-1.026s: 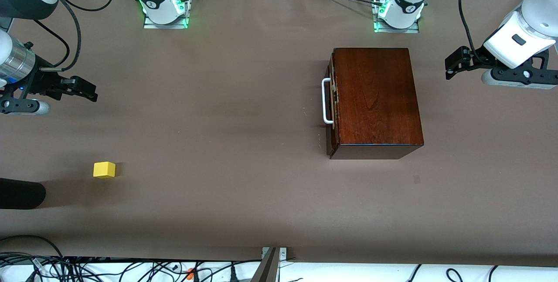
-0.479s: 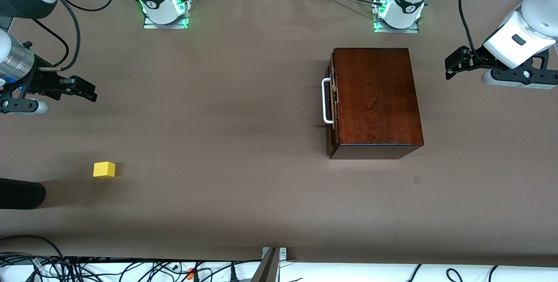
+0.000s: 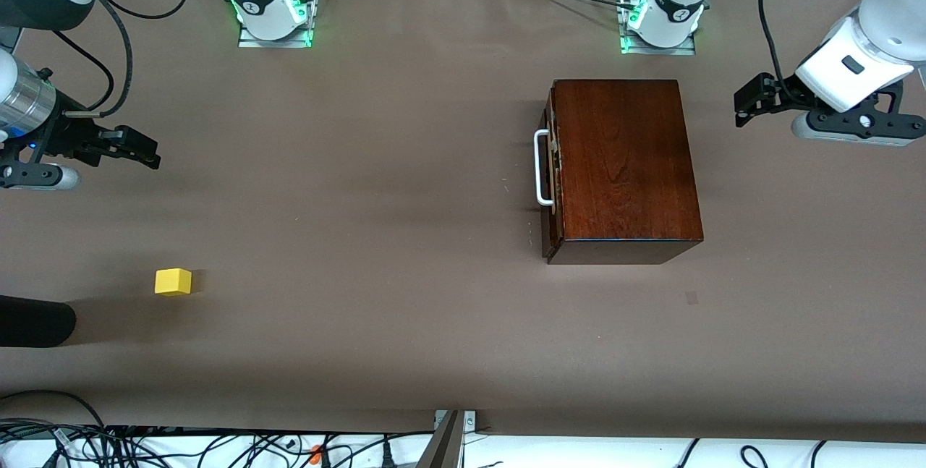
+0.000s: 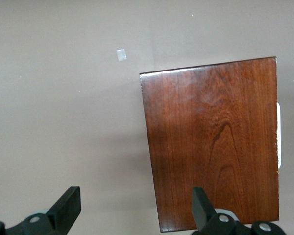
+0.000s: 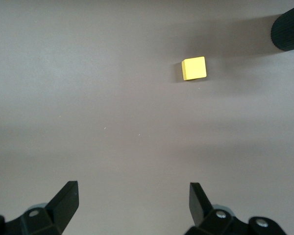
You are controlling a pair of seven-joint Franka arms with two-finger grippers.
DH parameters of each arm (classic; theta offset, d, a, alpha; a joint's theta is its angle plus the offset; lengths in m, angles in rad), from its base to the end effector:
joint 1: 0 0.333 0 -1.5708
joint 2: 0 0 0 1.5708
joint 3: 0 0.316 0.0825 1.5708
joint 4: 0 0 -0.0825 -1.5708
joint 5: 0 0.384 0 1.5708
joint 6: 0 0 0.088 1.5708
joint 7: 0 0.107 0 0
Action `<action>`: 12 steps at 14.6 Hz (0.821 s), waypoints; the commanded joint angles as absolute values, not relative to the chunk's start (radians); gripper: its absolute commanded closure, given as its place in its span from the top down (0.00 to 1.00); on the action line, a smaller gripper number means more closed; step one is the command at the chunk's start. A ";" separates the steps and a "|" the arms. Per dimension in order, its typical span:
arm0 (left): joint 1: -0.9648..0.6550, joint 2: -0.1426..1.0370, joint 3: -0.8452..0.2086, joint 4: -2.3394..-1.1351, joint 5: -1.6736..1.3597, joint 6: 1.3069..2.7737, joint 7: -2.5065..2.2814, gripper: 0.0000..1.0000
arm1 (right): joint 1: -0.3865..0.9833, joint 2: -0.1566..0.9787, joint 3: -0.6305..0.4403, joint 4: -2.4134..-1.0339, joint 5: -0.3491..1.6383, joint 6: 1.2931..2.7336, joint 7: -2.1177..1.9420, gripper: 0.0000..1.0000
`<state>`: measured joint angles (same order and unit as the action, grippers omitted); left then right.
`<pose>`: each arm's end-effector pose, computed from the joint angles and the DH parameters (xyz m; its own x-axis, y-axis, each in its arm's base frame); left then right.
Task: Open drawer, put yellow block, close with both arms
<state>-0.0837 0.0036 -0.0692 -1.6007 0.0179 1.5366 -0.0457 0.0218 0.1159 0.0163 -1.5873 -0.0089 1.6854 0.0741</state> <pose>0.5446 -0.0819 0.6056 0.9921 -0.1061 -0.0668 -0.1077 -0.9940 -0.0207 0.5957 0.0214 0.5599 0.9992 -0.0351 -0.0172 -0.0349 -0.9994 0.0082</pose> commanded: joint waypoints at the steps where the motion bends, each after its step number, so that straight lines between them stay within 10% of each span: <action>1: -0.086 0.014 -0.113 -1.566 0.023 1.487 -0.048 1.00 | 0.025 0.114 0.014 -1.575 -0.023 1.677 0.078 1.00; 12: -0.161 0.234 -0.367 -1.571 -0.006 1.618 -0.297 1.00 | 0.023 0.114 0.014 -1.575 -0.023 1.678 0.078 1.00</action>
<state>-0.1226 0.1747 -0.3425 -1.6027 0.0007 1.5742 -0.1896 0.0215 0.1159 0.0142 -1.5862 -0.0090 1.6854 0.0741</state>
